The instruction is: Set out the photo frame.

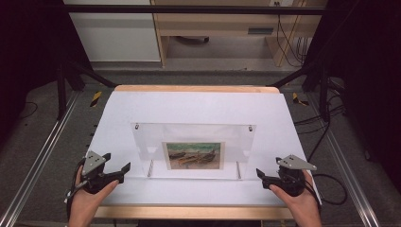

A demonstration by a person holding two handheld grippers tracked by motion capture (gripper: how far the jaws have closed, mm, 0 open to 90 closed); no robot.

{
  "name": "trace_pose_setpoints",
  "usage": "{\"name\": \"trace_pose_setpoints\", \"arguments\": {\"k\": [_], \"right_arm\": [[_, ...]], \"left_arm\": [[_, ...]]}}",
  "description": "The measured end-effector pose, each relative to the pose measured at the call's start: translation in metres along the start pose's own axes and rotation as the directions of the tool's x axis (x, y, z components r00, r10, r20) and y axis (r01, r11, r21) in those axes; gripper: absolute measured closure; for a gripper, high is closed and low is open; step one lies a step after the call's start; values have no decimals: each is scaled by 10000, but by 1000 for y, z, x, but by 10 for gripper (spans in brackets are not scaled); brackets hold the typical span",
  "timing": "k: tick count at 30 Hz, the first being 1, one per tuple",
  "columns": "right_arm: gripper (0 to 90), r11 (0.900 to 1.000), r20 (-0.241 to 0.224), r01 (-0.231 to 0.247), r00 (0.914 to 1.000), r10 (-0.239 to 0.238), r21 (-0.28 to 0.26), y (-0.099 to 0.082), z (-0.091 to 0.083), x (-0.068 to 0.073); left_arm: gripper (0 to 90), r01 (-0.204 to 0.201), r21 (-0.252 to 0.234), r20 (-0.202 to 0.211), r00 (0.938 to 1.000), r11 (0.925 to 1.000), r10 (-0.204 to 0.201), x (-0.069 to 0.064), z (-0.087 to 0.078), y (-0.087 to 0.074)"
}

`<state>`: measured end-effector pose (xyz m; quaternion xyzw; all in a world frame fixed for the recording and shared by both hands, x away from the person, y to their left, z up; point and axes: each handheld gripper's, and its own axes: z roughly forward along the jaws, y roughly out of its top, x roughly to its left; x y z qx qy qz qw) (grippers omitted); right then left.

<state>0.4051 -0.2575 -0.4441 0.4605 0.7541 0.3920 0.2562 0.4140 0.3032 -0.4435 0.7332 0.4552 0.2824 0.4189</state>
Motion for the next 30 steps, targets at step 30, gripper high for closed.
{"name": "trace_pose_setpoints", "arguments": {"k": [30], "right_arm": [[116, 9936, 1342, -1042, 9862, 975, 444, 18, 45, -31]], "left_arm": [[113, -421, 681, -1013, 9937, 9968, 489, 16, 43, 7]]}}
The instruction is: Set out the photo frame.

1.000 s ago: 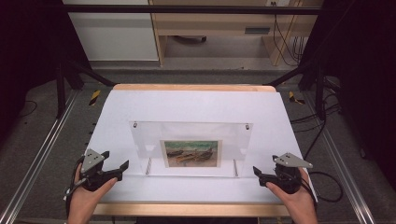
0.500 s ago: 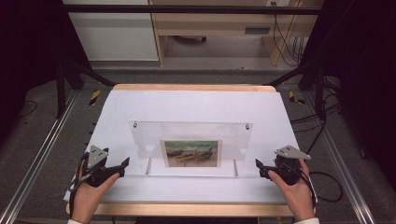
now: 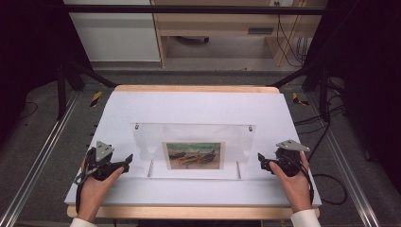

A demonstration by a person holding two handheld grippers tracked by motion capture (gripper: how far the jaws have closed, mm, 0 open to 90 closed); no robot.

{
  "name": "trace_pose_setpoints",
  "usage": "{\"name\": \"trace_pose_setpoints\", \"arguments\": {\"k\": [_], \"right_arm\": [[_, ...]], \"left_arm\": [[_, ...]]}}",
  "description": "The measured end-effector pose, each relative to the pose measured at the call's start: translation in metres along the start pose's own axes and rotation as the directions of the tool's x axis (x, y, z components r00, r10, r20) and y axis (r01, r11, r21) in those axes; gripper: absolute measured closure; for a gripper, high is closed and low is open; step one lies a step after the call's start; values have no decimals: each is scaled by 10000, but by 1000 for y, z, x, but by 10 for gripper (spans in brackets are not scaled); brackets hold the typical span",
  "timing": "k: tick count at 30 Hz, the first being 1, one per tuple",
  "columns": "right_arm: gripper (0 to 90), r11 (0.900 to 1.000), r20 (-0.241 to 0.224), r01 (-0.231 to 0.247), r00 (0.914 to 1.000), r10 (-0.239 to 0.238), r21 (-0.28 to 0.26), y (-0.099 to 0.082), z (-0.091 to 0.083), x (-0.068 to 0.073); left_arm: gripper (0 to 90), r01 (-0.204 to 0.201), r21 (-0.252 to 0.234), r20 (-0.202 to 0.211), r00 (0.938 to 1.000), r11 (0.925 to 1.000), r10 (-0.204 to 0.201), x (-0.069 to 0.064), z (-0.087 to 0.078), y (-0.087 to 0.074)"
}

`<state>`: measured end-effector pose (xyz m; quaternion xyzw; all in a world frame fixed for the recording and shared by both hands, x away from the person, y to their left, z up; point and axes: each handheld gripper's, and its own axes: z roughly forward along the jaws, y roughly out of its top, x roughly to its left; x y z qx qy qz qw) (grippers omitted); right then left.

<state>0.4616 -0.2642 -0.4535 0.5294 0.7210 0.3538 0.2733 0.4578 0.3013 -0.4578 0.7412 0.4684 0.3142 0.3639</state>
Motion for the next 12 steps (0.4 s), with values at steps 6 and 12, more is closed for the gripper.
{"name": "trace_pose_setpoints", "arguments": {"k": [6, 12], "right_arm": [[121, 9998, 192, -217, 9996, 217, -12, 2, 7, -1], [128, 9999, 215, 130, 9997, -129, -33, -6, 0, 7]], "left_arm": [[95, 617, -348, 166, 9980, 9975, -612, 10, 1, 1], [85, 1005, -351, 391, 9943, 9943, -991, 18, -12, -8]]}}
